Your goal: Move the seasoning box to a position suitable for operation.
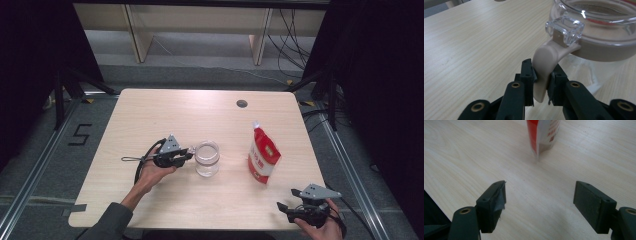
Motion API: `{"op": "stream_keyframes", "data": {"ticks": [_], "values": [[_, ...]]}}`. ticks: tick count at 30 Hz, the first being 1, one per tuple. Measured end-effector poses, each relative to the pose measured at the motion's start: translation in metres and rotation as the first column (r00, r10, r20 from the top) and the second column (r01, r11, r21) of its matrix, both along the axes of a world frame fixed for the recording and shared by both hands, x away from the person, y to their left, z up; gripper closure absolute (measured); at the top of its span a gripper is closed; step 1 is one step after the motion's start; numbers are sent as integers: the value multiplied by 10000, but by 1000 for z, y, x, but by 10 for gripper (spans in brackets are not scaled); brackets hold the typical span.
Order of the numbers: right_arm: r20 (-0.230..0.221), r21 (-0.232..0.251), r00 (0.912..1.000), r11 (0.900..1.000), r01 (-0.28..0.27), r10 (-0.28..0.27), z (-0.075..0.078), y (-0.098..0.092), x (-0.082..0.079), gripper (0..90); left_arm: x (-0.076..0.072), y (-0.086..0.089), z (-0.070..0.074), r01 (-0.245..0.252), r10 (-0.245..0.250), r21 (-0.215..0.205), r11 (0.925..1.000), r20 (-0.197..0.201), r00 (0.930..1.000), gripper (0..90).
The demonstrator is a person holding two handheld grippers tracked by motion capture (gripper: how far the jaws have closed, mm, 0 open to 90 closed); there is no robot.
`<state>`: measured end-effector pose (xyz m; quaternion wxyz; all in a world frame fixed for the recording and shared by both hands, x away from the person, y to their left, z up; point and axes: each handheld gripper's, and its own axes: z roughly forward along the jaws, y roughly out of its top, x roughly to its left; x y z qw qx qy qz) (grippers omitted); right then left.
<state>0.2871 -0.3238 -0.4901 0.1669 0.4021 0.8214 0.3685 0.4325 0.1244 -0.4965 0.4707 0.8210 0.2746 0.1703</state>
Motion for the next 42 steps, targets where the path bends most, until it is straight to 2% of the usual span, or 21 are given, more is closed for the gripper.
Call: {"op": "stream_keyframes", "data": {"ticks": [3, 4, 5, 6, 7, 10, 12, 13, 17, 21, 22, 23, 28, 29, 32, 33, 34, 37, 39, 40, 42], "values": [[-192, 114, 9996, 9997, 215, -213, 1, 1, -2, 270, -5, -1, 1, 6, -6, 41, 10000, -100, 10000, 764], [-136, 111, 9996, 9997, 236, -234, 1, 1, -2, 270, -5, 0, 2, 107, -107, 151, 9998, -13, 9999, 763], [69, -40, 9999, 9999, 129, -129, 1, 0, -1, 270, -8, -1, 2, 0, 1, 119, 9999, -99, 10000, 763], [68, -37, 9999, 9999, 123, -123, 1, 0, -1, 270, -9, 0, 1, -14, 14, 89, 10000, -32, 10000, 762], [115, -15, 9998, 9999, 145, -145, 1, 0, -1, 270, -11, 0, 1, -41, 43, 71, 10000, -162, 9999, 761], [127, -47, 9998, 9999, 148, -148, 1, 0, -1, 270, -17, -1, 2, 53, -52, 70, 10000, -121, 9999, 759], [126, -34, 9998, 9999, 157, -156, 1, 0, -1, 270, -21, -2, 3, 40, -36, 180, 9998, -259, 9997, 759], [114, -4, 9998, 9999, 155, -155, 1, 0, -1, 270, -24, -4, 2, -27, 29, 33, 10000, -382, 9993, 759], [129, -11, 9998, 9999, 130, -130, 1, 0, -1, 270, -33, -9, 4, 164, -158, 149, 9998, -401, 9991, 755], [123, -10, 9998, 9999, 133, -133, 1, 0, -1, 270, -44, -13, 4, 7, -2, 93, 10000, -517, 9987, 753], [122, -15, 9998, 9999, 133, -133, 1, 0, -1, 270, -44, -13, 4, 244, -236, 204, 9995, -380, 9990, 751], [124, -15, 9998, 9999, 130, -130, 1, 0, -1, 270, -47, -13, 4, 73, -61, 212, 9997, -569, 9984, 750], [105, 6, 9999, 10000, 98, -98, 1, 0, -1, 270, -57, -16, 4, 29, -24, 68, 10000, -607, 9982, 747], [-136, 240, 9996, 9994, 231, -228, 0, 2, -3, 270, -59, -16, 4, 10, -7, 51, 10000, -570, 9984, 746], [-128, 230, 9997, 9995, 225, -222, 0, 2, -3, 270, -64, -16, 4, 4, 7, 210, 9998, -525, 9986, 746], [-154, 183, 9998, 9998, 85, -83, 0, 1, -1, 270, -65, -17, 3, -23, 24, 6, 10000, -518, 9987, 744], [-10, 79, 9999, 9999, 143, -143, 0, 1, -2, 270, -68, -17, 4, -89, 91, 35, 10000, -620, 9980, 744], [-166, 158, 9996, 9996, 250, -248, 1, 3, -3, 270, -72, -17, 3, -9, 10, 22, 10000, -568, 9984, 744], [-5, 38, 9999, 9999, 159, -159, 1, 1, -2, 270, -74, -18, 3, 47, -52, -87, 10000, -606, 9981, 742], [1, 35, 9999, 9999, 142, -142, 1, 1, -2, 271, -75, -18, 3, 99, -99, 2, 10000, -586, 9982, 742], [-191, 193, 9996, 9996, 207, -204, 1, 3, -3, 270, -78, -19, 3, 29, -32, -52, 10000, -648, 9979, 741]]}}
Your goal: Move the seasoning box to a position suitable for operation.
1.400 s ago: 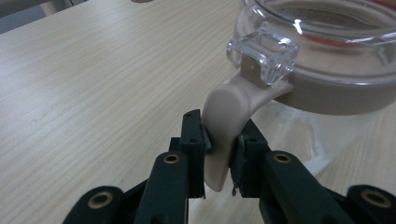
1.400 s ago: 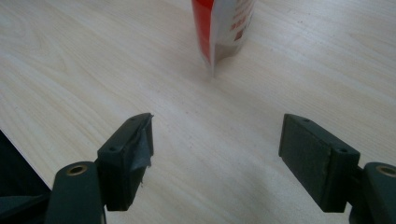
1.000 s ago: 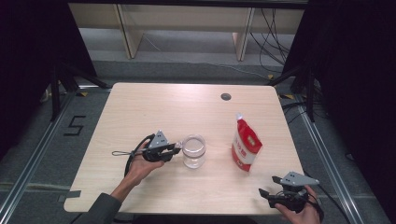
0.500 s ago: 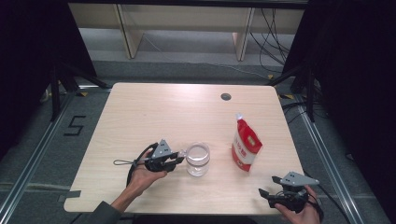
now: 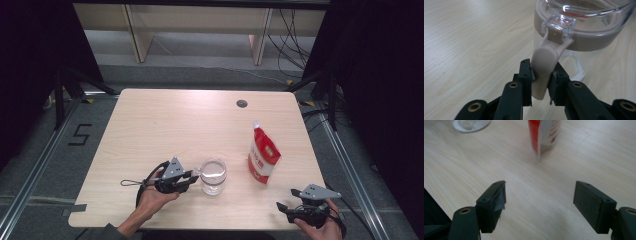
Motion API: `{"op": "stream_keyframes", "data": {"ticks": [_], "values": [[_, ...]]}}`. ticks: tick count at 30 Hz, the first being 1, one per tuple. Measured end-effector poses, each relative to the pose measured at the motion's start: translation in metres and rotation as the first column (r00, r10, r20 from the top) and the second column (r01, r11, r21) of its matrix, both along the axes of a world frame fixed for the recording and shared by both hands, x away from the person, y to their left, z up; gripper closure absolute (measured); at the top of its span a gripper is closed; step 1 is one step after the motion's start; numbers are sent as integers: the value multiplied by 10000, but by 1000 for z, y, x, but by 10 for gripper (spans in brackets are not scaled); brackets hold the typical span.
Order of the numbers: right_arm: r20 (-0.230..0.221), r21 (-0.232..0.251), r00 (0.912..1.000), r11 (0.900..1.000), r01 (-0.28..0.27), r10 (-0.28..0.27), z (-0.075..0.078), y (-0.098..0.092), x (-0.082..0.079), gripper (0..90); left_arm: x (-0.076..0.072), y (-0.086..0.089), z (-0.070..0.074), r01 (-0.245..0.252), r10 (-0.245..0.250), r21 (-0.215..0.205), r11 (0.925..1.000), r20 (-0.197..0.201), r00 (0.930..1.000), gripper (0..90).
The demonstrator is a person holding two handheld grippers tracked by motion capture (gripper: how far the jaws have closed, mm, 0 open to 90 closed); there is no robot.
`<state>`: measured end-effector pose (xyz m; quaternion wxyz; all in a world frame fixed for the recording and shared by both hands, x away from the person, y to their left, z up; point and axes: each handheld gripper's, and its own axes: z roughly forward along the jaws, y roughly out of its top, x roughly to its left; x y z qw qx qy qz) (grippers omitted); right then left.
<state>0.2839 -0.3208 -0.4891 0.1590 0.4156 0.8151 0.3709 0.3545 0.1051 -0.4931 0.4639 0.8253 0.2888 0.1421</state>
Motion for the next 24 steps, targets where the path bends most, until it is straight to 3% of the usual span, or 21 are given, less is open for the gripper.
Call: {"op": "stream_keyframes", "data": {"ticks": [1, 4, 6, 8, 11, 12, 13, 14, 16, 21, 22, 23, 24], "values": [[242, -161, 9997, 9998, -73, 77, 0, -2, 1, 270, -1, -1, 0, 6, -6, -29, 10000, -52, 10000, 740], [177, -108, 9998, 9999, -91, 93, 0, -1, 1, 270, -3, 0, 1, 122, -121, 173, 9998, -39, 9999, 738], [197, -63, 9997, 9999, -119, 121, 0, -1, 1, 270, -4, -2, 0, 116, -116, -89, 9999, -70, 9999, 737], [256, -149, 9996, 9998, -134, 138, 0, -1, 1, 270, -5, -2, 0, 124, -124, 81, 9999, -9, 9999, 737], [235, -80, 9995, 9998, -207, 208, 0, 0, 2, 270, -5, -4, 0, 196, -197, -81, 9998, -100, 9998, 737], [76, 18, 9999, 9999, -120, 120, 0, 2, 1, 270, -5, -4, 0, 273, -273, 105, 9996, 50, 9996, 737], [174, -91, 9995, 9996, -271, 272, 0, 1, 2, 270, -5, -4, 0, 353, -355, 100, 9993, 139, 9993, 737], [259, -130, 9994, 9997, -206, 209, 0, 1, 2, 270, -6, -6, -1, 234, -234, -105, 9997, -20, 9997, 738], [35, -49, 10000, 10000, -67, 67, 1, 3, 0, 270, -7, -7, -1, 227, -228, -72, 9997, -23, 9997, 737], [83, -62, 9998, 9998, -162, 162, 0, 3, 1, 270, -8, -11, 0, 538, -539, 42, 9985, 241, 9983, 737], [-79, -23, 9999, 9999, -108, 108, 0, 4, 0, 270, -9, -11, 0, 527, -527, 24, 9986, 216, 9984, 737], [-54, -10, 9999, 9999, -112, 112, 0, 4, 0, 270, -8, -11, -1, 596, -595, -35, 9982, 208, 9980, 737], [270, -167, 9993, 9996, -242, 247, 0, 3, 2, 270, -8, -10, 0, 580, -580, 49, 9983, 179, 9982, 736]]}}
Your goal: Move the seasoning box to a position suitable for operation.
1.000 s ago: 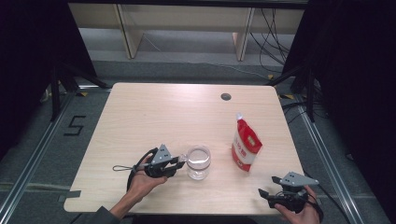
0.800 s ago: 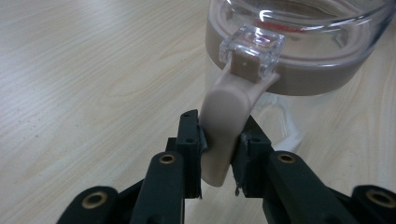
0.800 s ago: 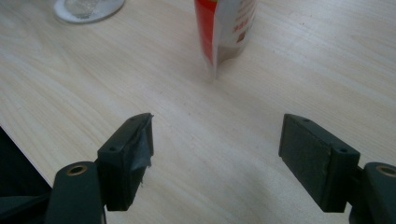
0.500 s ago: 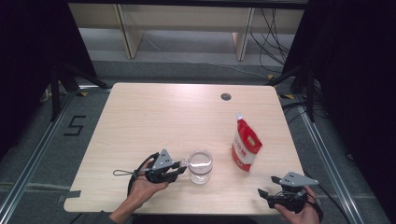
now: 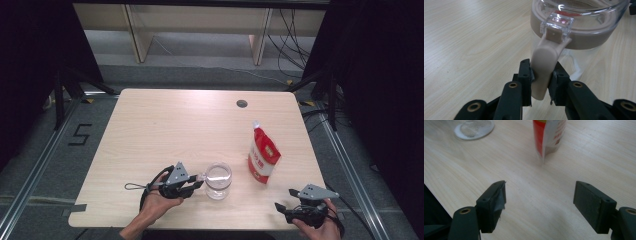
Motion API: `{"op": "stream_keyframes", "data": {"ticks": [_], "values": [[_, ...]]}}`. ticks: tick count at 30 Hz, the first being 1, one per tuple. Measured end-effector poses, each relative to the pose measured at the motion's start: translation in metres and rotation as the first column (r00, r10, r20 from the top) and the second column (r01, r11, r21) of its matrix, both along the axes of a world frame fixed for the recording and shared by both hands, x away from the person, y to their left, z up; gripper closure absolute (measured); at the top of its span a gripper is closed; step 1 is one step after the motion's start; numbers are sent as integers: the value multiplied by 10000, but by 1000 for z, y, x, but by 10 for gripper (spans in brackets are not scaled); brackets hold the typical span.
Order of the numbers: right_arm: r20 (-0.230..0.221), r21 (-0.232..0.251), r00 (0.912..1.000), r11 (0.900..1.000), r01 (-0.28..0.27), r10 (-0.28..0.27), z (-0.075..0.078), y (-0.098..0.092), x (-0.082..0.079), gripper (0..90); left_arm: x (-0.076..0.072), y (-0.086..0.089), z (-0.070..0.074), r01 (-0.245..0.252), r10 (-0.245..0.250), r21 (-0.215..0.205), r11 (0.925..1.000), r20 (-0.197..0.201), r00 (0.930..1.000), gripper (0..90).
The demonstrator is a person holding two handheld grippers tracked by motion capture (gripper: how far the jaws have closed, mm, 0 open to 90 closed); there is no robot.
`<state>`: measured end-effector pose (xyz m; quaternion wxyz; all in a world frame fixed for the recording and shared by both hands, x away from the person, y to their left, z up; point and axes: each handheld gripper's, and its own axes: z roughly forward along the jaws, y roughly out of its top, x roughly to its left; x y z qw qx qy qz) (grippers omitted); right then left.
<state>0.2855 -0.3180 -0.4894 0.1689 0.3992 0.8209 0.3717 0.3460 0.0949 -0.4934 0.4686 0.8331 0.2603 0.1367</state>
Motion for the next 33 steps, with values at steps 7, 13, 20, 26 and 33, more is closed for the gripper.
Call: {"op": "stream_keyframes", "data": {"ticks": [7, 13, 20, 26, 33], "values": [[-47, 52, 10000, 10000, -52, 52, 1, 1, 0, 270, -3, -3, -1, 103, -104, -186, 9998, -57, 9999, 736], [-50, 30, 10000, 10000, -71, 71, 0, 1, 0, 270, -2, -2, -1, 81, -88, -257, 9996, -269, 9996, 730], [-198, 119, 9998, 9999, 21, -19, -1, 3, -2, 270, -1, -1, 1, 78, -112, -479, 9988, -706, 9974, 545], [-42, 101, 9998, 9997, -216, 217, -3, 0, 1, 270, -3, 3, 9, -93, 67, -449, 9989, -585, 9983, 423], [-142, 216, 9999, 9997, -91, 94, -3, 0, -1, 267, -7, 8, 19, -223, 191, -535, 9983, -598, 9980, 334]]}}
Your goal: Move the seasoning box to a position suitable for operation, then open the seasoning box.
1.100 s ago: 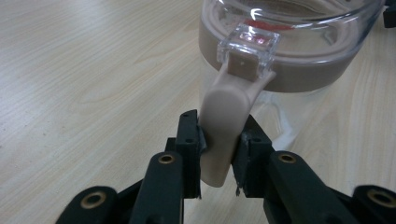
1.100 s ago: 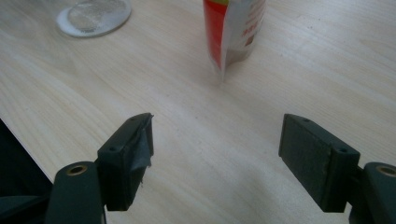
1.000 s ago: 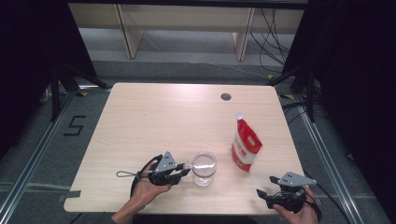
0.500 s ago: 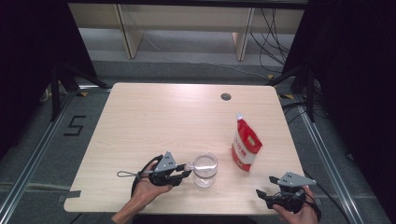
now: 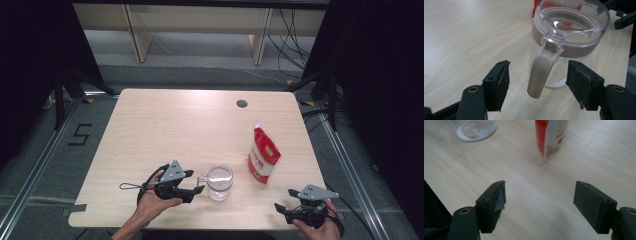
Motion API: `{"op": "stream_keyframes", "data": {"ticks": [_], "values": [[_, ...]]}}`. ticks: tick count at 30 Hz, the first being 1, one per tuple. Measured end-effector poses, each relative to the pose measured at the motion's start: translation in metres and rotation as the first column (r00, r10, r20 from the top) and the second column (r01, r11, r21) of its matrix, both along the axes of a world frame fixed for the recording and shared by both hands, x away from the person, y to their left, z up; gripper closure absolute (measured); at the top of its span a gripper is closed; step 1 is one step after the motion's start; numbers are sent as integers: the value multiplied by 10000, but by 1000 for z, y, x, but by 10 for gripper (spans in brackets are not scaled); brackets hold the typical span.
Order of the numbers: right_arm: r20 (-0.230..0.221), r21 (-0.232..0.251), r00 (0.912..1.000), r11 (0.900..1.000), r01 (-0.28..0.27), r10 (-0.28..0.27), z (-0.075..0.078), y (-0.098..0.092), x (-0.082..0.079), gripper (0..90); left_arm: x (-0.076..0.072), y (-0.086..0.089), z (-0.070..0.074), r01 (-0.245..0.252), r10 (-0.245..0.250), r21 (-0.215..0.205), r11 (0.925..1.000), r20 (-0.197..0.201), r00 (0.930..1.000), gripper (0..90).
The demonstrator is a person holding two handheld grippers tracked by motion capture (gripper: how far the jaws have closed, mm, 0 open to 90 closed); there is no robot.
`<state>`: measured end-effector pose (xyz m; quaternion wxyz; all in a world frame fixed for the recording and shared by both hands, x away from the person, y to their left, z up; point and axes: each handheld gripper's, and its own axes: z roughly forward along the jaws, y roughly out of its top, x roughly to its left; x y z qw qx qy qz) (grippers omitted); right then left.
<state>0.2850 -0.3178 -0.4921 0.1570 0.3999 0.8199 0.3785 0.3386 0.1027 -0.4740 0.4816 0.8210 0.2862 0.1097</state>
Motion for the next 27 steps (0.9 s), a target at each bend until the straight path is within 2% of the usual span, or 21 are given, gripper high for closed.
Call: {"op": "stream_keyframes", "data": {"ticks": [1, 2, 3, 4, 6, 8, 10, 11, 15, 16, 18, 19, 20, 21, 22, 23, 24, 25, 26, 27], "values": [[98, -144, 9998, 9998, -147, 148, 0, 0, 1, 267, 0, 1, 2, -39, 37, 254, 9997, 78, 10000, 319], [145, -192, 9997, 9996, -195, 198, 0, 0, 2, 267, -1, 0, 2, -79, 79, 139, 9999, 19, 10000, 309], [-252, 54, 9997, 10000, 56, -54, 0, 3, -1, 266, -1, 1, 3, -64, 63, 201, 9998, 55, 10000, 308], [-105, -17, 9999, 10000, -85, 85, 0, 2, 0, 266, -1, 1, 3, -64, 63, 201, 9998, 55, 10000, 308], [-5, -84, 9999, 9999, -132, 132, 0, 2, 0, 266, -4, 0, 6, -121, 121, -42, 9999, 8, 9999, 306], [-136, -15, 9999, 10000, -26, 26, 0, 3, -1, 266, -5, 0, 9, -101, 101, -103, 9999, -12, 9999, 305], [-85, -49, 10000, 10000, -32, 31, 0, 3, -1, 266, -6, 0, 13, -164, 164, -176, 9997, -28, 9999, 302], [-7, -39, 9998, 9998, -173, 173, -1, 2, 0, 266, -6, -1, 14, -141, 140, -325, 9994, -38, 9999, 300], [-111, 14, 9999, 10000, -71, 71, -1, 3, -1, 266, -5, -1, 16, -165, 164, -409, 9990, -44, 9999, 300], [7, -115, 9999, 9998, -146, 146, 0, 2, 0, 267, -4, 0, 18, -218, 208, -489, 9986, -223, 9995, 301], [-113, -15, 9999, 9999, -114, 114, 0, 3, -1, 267, -4, 0, 19, -377, 363, -656, 9971, -214, 9991, 310], [-59, -31, 9999, 9999, -122, 122, -1, 3, -1, 267, -4, 0, 19, -377, 363, -656, 9971, -214, 9991, 327], [51, -111, 9997, 9997, -226, 227, -1, 2, 0, 267, -3, 1, 21, -408, 401, -836, 9957, -101, 9991, 354], [-14, 15, 9998, 9998, -215, 215, -1, 2, 0, 267, -3, 1, 21, -408, 401, -836, 9957, -101, 9991, 366], [176, -136, 9995, 9995, -274, 276, -1, 1, 1, 267, -4, 1, 24, -400, 397, -924, 9949, -51, 9992, 391], [-131, 11, 9998, 9999, -120, 120, 0, 2, 0, 267, -4, 1, 25, -338, 341, -1044, 9940, 11, 9994, 416], [-176, 234, 9997, 9996, -144, 149, -1, 2, 0, 267, -5, 2, 26, -339, 361, -1117, 9932, 176, 9992, 431], [2, 150, 9997, 9995, -260, 260, 0, 1, 2, 267, -6, 2, 27, -370, 404, -1185, 9923, 261, 9988, 458], [-118, 265, 9999, 9996, -116, 119, 1, 3, 0, 267, -7, 2, 29, -419, 461, -1248, 9913, 310, 9985, 488], [98, 173, 9992, 9991, -381, 379, 1, 2, 2, 267, -8, 3, 30, -349, 417, -1299, 9909, 500, 9979, 516]]}}
